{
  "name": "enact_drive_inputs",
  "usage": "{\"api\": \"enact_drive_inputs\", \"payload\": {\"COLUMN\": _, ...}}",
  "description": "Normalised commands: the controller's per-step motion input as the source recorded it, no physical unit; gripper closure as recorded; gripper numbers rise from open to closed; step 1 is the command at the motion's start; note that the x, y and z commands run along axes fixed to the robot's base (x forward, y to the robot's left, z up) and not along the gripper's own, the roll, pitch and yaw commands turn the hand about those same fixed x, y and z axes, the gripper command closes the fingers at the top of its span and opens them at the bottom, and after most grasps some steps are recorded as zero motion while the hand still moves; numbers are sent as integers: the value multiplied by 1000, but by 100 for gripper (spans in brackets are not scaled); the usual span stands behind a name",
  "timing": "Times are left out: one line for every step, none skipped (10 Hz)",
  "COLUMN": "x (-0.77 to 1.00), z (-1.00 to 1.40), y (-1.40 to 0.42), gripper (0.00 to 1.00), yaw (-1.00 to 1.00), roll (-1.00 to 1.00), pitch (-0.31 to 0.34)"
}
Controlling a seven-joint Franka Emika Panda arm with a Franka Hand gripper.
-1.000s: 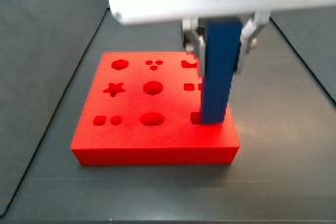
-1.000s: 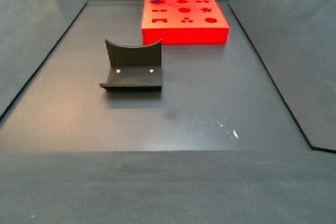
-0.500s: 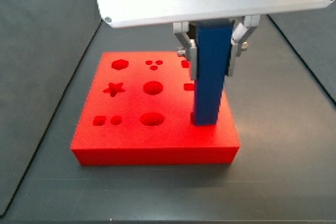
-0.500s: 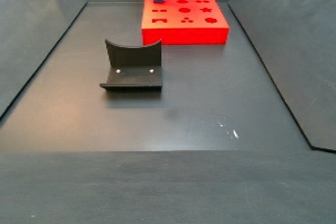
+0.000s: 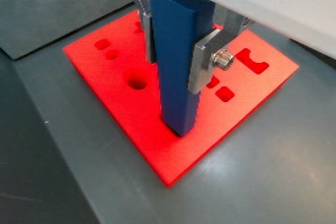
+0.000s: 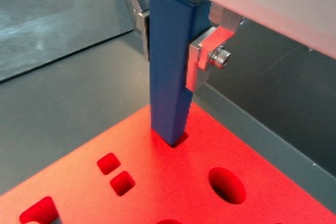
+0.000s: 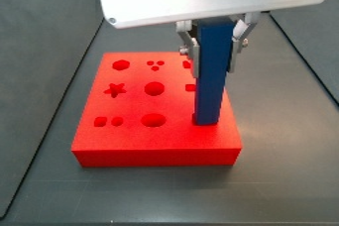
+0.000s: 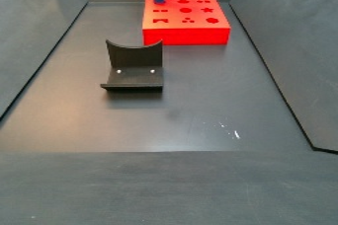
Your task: Insert the rectangle object.
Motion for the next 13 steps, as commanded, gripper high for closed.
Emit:
{"api": "enact_drive_inputs", "payload": {"x": 20, "z": 0, "y": 0, "gripper": 100, "yaw": 0, "roll": 0, "pitch": 10}}
{"api": "enact_drive_inputs", "payload": {"x": 0, "z": -63, "y": 0, "gripper": 100, "yaw": -60, "roll": 36, "pitch": 14}}
{"api": "enact_drive_inputs", "payload": {"x": 0, "z": -189, "y": 0, "gripper": 100, "yaw": -71, "roll": 116, "pitch": 39}}
{"api": "enact_drive_inputs", "payload": {"x": -71, "z": -240, "y": -6, "gripper": 100, "yaw": -114, "roll": 80, "pitch": 6}}
{"api": "enact_drive_inputs", "payload": {"x": -114, "z": -249, "y": -9, "gripper": 100, "yaw": -137, "roll": 67, "pitch": 0}}
{"api": "enact_drive_inputs", "payload": {"x": -114, "z": -306, "y": -14, "gripper": 100, "yaw": -109, "roll": 94, "pitch": 0}}
{"api": "enact_drive_inputs", "payload": {"x": -46, "z": -589, "y": -77, "gripper": 100, "yaw": -131, "roll": 133, "pitch": -4}}
{"api": "enact_drive_inputs", "payload": {"x": 0, "z": -1000, "y": -209, "gripper": 100, "yaw": -171, "roll": 169, "pitch": -29}}
{"api": "enact_drive_inputs", "payload": {"x": 0, "z": -1000, "y": -360, "gripper": 100, "yaw": -243, "roll": 116, "pitch": -36}}
{"api": "enact_drive_inputs", "payload": {"x": 0, "z": -1000, "y": -380, "gripper": 100, "yaw": -220, "roll": 93, "pitch": -39}}
{"api": "enact_drive_inputs", "payload": {"x": 0, "z": -1000, "y": -297, "gripper": 100, "yaw": -177, "roll": 114, "pitch": -31}}
{"api": "enact_drive_inputs", "payload": {"x": -146, "z": -726, "y": -49, "gripper": 100, "yaw": -109, "roll": 121, "pitch": -223}}
{"api": "enact_drive_inputs", "payload": {"x": 0, "z": -40, "y": 0, "gripper": 100, "yaw": 0, "roll": 0, "pitch": -44}}
